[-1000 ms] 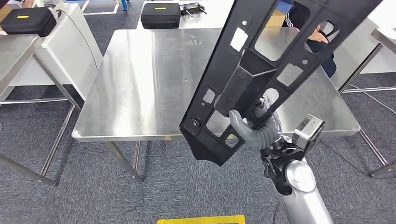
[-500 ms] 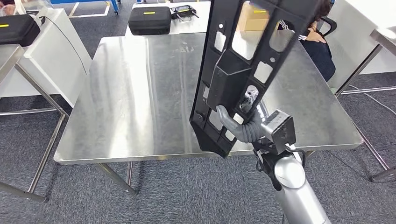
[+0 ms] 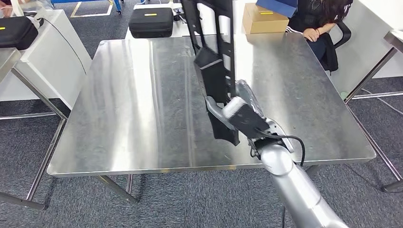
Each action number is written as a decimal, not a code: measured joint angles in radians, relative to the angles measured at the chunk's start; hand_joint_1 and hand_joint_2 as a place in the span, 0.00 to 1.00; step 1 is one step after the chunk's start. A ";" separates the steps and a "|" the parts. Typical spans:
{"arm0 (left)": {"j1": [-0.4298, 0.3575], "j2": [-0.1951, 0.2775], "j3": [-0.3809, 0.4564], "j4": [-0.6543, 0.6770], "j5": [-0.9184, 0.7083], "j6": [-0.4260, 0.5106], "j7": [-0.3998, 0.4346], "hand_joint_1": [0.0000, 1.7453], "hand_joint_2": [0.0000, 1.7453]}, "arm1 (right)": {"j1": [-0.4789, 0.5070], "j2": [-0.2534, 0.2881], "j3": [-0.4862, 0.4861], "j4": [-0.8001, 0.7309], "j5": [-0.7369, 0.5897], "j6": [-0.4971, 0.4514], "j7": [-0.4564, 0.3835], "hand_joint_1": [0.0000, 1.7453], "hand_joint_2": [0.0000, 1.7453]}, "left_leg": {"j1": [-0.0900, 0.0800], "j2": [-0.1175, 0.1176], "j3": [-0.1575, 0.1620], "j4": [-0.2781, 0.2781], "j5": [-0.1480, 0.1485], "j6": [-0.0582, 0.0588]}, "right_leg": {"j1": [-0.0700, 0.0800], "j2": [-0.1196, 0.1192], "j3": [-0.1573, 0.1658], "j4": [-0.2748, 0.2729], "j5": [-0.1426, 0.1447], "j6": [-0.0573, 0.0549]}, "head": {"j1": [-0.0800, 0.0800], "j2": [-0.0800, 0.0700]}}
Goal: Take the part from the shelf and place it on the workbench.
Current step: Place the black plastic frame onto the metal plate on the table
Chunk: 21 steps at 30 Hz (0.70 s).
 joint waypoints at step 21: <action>-0.015 -0.009 -0.028 0.000 -0.019 -0.004 0.028 0.00 0.00 | -0.296 0.096 0.304 0.467 0.608 -0.047 0.173 0.94 1.00 | 0.001 0.006 0.018 -0.023 0.000 -0.032 | 0.010 0.004 0.009 -0.003 -0.010 -0.024 | 0.000 0.000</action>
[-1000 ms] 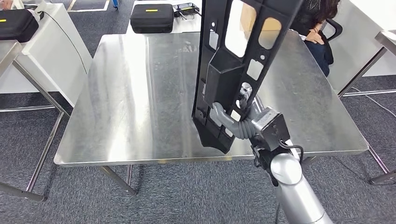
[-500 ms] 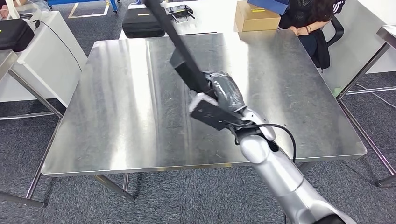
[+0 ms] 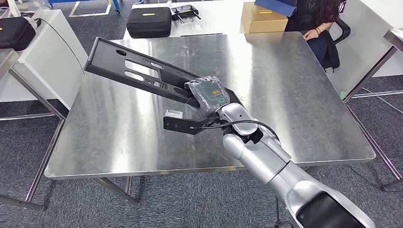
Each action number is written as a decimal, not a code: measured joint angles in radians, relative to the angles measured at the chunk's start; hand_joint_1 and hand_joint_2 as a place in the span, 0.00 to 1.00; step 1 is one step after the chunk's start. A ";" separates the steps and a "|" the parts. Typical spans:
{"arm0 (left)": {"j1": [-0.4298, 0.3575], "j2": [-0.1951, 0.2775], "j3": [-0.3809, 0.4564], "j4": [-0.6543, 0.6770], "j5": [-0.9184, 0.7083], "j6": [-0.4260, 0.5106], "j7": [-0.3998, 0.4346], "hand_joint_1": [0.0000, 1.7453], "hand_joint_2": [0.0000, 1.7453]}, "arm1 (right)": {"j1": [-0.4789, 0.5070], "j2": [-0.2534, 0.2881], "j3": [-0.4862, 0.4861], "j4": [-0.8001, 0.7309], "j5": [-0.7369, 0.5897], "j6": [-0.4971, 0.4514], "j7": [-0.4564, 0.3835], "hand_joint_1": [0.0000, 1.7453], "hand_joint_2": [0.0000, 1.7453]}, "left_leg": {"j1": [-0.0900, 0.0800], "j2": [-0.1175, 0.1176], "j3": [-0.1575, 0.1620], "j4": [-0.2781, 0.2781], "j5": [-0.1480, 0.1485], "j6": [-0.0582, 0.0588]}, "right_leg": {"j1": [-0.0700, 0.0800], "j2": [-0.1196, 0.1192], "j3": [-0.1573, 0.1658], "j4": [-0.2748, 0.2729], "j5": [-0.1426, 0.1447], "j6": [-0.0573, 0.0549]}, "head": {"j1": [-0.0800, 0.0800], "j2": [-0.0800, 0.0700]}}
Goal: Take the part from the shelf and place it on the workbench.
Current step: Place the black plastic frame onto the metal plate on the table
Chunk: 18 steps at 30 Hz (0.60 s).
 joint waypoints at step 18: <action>0.001 -0.003 0.000 0.000 0.013 -0.020 -0.024 0.00 0.25 | -0.247 0.148 0.219 0.611 0.265 0.196 0.136 0.70 0.75 | -0.003 -0.001 0.002 0.001 -0.002 0.002 | -0.002 -0.001 0.002 -0.004 0.000 0.000 | 0.000 0.000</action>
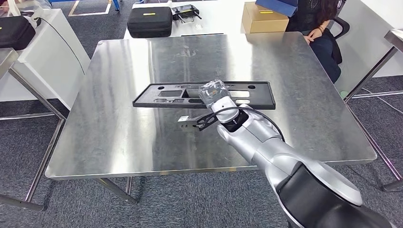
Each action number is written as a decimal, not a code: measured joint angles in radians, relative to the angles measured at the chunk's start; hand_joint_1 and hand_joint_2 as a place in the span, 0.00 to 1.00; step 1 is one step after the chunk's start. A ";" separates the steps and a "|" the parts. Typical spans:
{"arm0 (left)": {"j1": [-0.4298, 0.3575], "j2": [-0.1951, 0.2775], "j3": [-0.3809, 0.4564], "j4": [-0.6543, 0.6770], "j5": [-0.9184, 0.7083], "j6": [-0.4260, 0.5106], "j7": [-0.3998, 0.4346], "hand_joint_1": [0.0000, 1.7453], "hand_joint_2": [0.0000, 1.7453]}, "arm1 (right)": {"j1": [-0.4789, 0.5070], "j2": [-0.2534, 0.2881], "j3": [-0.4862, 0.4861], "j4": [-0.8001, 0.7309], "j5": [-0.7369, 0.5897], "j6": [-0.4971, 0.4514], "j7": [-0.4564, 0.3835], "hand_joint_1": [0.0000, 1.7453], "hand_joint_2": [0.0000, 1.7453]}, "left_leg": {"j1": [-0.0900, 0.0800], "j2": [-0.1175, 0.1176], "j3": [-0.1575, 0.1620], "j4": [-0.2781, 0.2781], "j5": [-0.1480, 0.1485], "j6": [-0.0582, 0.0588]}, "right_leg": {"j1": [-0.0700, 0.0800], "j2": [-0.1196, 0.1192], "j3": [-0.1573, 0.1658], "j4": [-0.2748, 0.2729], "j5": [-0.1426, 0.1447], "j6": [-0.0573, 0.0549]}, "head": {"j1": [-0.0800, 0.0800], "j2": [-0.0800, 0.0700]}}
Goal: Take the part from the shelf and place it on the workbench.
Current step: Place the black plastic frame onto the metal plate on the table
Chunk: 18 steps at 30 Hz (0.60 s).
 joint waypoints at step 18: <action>-0.015 0.000 -0.020 0.000 -0.022 -0.004 0.028 0.00 0.00 | -0.027 -0.091 0.018 0.147 0.026 0.075 0.075 0.00 0.00 | -0.001 0.001 0.002 0.000 -0.001 0.001 | -0.002 0.001 0.002 -0.001 0.000 0.000 | 0.000 0.000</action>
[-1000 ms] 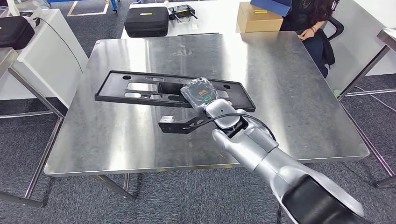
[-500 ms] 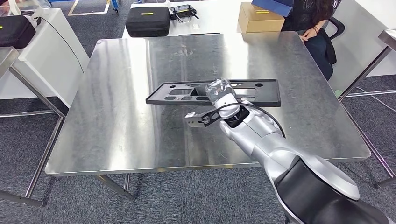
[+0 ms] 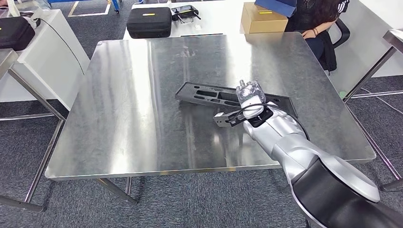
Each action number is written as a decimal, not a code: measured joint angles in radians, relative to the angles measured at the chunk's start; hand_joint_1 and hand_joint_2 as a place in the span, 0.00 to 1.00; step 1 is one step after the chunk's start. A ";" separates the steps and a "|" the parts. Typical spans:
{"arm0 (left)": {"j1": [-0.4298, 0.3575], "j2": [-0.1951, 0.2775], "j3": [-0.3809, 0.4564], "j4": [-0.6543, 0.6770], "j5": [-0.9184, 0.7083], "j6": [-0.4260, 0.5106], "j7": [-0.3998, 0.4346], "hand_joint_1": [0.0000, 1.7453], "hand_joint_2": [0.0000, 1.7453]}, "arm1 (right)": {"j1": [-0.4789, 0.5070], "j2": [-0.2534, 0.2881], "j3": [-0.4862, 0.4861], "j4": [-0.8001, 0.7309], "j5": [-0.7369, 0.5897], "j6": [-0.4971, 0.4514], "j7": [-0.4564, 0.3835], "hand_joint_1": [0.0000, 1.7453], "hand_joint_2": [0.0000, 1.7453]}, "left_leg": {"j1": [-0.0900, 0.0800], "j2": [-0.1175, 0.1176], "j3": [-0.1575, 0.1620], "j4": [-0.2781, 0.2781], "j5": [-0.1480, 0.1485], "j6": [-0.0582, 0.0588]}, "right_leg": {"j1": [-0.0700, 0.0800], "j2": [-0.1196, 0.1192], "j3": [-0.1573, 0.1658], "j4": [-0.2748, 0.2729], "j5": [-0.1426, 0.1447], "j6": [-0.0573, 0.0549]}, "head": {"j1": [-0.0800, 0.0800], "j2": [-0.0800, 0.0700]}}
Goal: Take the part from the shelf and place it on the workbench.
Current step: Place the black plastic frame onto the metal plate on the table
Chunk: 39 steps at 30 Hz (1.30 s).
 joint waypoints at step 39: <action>0.011 -0.004 -0.007 0.000 0.040 0.046 0.005 0.00 0.00 | 0.298 -0.093 -0.428 -1.008 -0.298 -0.308 -0.235 0.00 0.00 | 0.000 -0.001 -0.002 0.000 -0.003 0.002 | 0.001 0.000 0.001 -0.003 -0.001 0.000 | 0.000 0.000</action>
